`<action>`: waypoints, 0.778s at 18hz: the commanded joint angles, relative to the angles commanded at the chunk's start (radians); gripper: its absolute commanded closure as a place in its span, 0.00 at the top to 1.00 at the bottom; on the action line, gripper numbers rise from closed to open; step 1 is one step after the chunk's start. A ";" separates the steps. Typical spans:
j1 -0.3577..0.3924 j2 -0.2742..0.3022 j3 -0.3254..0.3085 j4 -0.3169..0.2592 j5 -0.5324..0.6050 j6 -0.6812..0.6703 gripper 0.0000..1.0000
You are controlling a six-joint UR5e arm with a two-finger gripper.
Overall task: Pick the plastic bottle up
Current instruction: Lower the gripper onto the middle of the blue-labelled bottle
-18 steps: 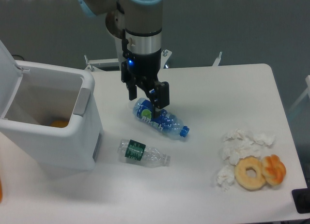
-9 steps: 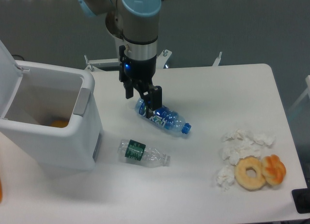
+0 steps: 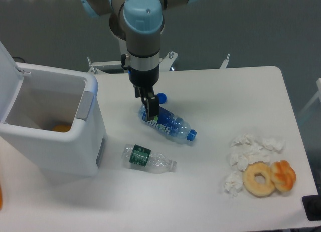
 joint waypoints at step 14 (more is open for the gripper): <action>-0.040 -0.121 0.038 -0.026 0.135 0.195 1.00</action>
